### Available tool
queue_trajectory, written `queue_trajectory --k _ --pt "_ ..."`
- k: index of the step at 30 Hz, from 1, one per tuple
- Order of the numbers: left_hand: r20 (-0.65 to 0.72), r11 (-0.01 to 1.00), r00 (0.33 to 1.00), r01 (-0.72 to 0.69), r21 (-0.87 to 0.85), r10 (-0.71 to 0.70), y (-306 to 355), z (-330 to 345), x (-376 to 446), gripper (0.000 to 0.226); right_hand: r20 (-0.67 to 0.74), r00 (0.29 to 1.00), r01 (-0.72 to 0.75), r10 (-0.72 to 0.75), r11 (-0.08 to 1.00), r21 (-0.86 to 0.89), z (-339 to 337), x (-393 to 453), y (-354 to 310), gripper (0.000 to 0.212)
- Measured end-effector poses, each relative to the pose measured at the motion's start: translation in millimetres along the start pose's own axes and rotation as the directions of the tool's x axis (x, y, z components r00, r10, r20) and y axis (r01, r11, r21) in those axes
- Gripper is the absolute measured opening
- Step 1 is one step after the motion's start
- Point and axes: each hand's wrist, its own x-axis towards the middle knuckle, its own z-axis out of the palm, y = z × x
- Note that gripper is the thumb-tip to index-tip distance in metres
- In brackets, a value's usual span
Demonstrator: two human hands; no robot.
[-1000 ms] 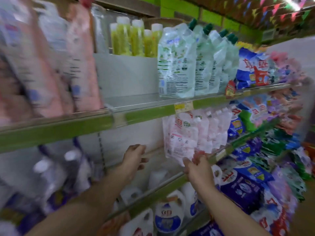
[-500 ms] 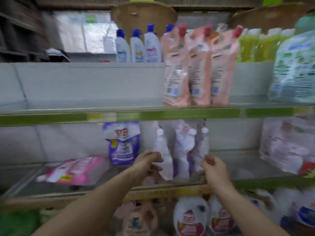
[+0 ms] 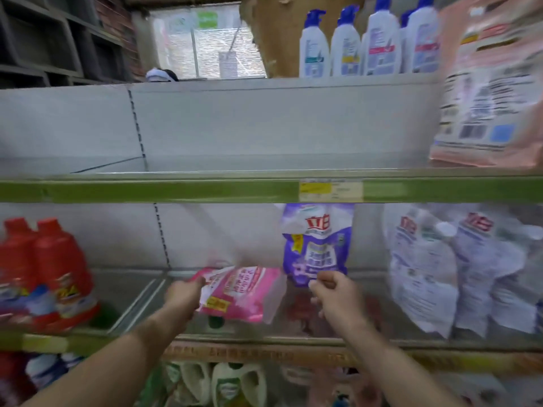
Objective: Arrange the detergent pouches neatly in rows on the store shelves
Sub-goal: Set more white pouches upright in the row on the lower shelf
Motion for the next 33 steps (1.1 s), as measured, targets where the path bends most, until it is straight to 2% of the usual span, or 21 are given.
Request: queue_trajectory --k 5,8,11,13,17,21,26,29,33 --pt "-0.077 0.99 0.994 0.09 0.11 -0.082 -34.9 -46.4 63.8 0.045 0.057 0.998 -0.02 0.024 0.998 -0.067 60.5 17.3 14.8 0.012" --pt "-0.029 0.983 0.994 0.107 0.148 -0.104 -39.9 -52.5 74.5 0.029 0.077 0.996 -0.043 0.049 0.996 -0.08 80.7 21.7 20.3 0.016" --pt "0.048 0.992 0.996 0.07 0.108 -0.076 -44.1 -51.8 79.0 0.038 0.101 0.993 -0.059 0.068 0.994 -0.088 92.1 20.6 23.5 0.02" --pt "0.103 0.988 0.993 0.045 0.148 -0.06 -42.0 -52.3 75.9 0.036 0.114 0.991 -0.061 0.071 0.994 -0.088 95.7 18.3 24.9 0.017" --pt "0.177 0.983 0.983 0.003 0.181 -0.036 -38.8 -49.2 71.4 0.017 0.116 0.989 -0.086 0.095 0.993 -0.078 95.9 16.9 23.3 0.018" --pt "0.234 0.998 0.972 -0.03 0.058 0.016 -36.3 -43.4 65.9 0.031 0.11 0.991 -0.055 0.071 0.988 -0.141 93.0 11.6 21.2 0.026" --pt "0.179 0.986 0.973 -0.13 -0.104 0.147 -20.4 -28.2 48.9 0.025 0.102 0.995 0.032 -0.005 0.965 -0.261 85.3 4.1 15.2 0.03" --pt "0.099 0.967 0.973 -0.191 -0.17 0.21 -6.2 -14.1 35.2 0.022 0.088 0.994 0.086 -0.062 0.949 -0.302 79.9 0.7 11.7 0.033" --pt "-0.041 0.934 0.953 -0.302 -0.191 0.3 16.6 -0.7 14.6 0.018 0.066 0.967 0.251 -0.247 0.866 -0.432 78.2 -5.3 8.7 0.041"
